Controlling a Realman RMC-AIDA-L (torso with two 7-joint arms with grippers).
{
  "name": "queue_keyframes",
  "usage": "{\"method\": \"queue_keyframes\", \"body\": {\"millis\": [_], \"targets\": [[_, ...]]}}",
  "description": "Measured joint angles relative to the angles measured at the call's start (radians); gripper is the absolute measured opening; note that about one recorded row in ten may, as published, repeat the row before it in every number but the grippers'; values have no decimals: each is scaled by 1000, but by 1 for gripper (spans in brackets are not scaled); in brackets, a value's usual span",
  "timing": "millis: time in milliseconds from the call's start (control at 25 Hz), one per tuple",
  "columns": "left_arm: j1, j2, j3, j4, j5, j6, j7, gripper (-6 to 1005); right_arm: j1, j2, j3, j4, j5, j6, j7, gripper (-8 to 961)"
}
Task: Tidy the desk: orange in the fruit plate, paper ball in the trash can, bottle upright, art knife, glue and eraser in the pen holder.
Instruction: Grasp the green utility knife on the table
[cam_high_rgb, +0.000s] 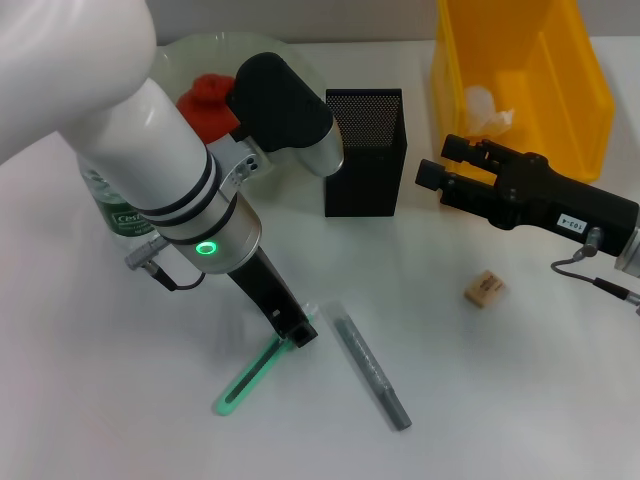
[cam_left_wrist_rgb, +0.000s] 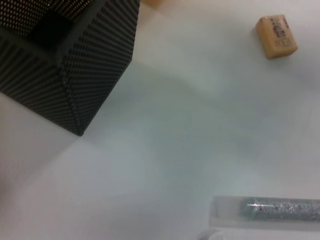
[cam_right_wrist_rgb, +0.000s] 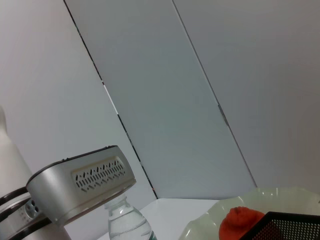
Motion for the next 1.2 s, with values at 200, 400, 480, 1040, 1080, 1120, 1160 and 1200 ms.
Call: {"method": "queue_keyframes", "body": {"millis": [200, 400, 480, 1040, 1080, 1120, 1160, 1200], "targets": [[0, 0, 0, -1, 0, -1, 0, 475, 0, 0, 0, 0, 0, 0, 0, 728], [0, 0, 1, -2, 0, -1, 1, 472, 0, 0, 0, 0, 0, 0, 0, 728], [0, 0, 2, -2, 0, -1, 5, 470, 0, 0, 0, 0, 0, -5, 0, 728], [0, 0, 17, -2, 10, -10, 13, 416, 0, 0, 2, 0, 1, -6, 0, 728], [0, 0, 17, -2, 11, -11, 13, 413, 1, 0, 2, -1, 2, -6, 0, 728], [0, 0, 17, -2, 11, -11, 13, 409, 1, 0, 2, -1, 2, -6, 0, 728], [0, 0, 18, -2, 13, -12, 13, 406, 3, 0, 2, -1, 2, -6, 0, 728], [0, 0, 18, -2, 13, -12, 13, 401, 4, 0, 3, 0, 2, -6, 0, 728]]}}
